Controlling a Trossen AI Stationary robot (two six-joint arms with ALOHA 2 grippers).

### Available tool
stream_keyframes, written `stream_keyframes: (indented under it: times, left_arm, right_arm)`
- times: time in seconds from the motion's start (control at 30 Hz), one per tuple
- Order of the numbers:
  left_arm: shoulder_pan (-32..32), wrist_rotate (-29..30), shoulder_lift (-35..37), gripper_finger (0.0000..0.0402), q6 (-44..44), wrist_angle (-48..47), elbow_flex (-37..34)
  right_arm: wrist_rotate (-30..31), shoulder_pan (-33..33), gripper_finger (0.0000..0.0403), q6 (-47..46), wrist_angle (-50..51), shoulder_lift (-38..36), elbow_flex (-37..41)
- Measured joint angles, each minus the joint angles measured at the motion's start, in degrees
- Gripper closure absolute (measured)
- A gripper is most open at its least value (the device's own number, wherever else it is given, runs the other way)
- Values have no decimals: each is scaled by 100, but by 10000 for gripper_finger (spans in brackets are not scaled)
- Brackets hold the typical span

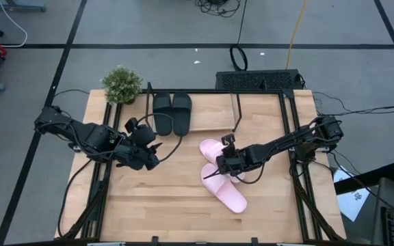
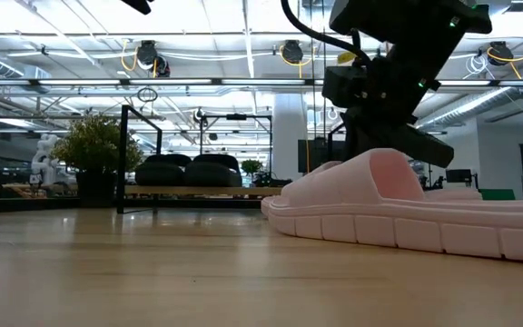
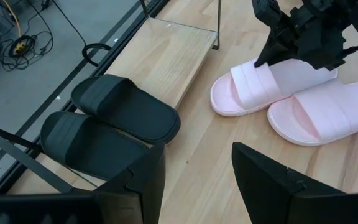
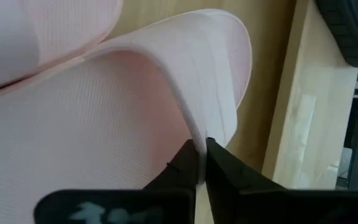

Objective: Pick and place slides into the shelf
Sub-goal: Put the top pink slipper on the shelf

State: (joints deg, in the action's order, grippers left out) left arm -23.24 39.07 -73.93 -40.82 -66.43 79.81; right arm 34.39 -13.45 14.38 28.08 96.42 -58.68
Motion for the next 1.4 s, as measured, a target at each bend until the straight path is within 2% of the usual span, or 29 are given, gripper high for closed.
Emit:
stream_keyframes:
  times: [0.17, 0.77, 0.93, 1.13, 1.4]
  left_arm:
    - [0, 2, 0, 220, 2, 0, 0]
    - [0, 118, 0, 220, 44, 0, 0]
    - [0, 116, 0, 220, 54, -1, 0]
    - [0, 144, 0, 220, 57, 0, 0]
    - [2, 148, 2, 220, 52, 0, 0]
  right_arm:
    - [2, 2, 398, 4, 77, -23, -222]
    - [24, 2, 402, -31, 1156, -28, -1770]
    - [556, 88, 402, -331, 1715, -31, -2175]
    - [1082, 536, 402, -966, 2171, -31, -2610]
    - [1067, 1594, 402, -2119, 2210, -35, -2691]
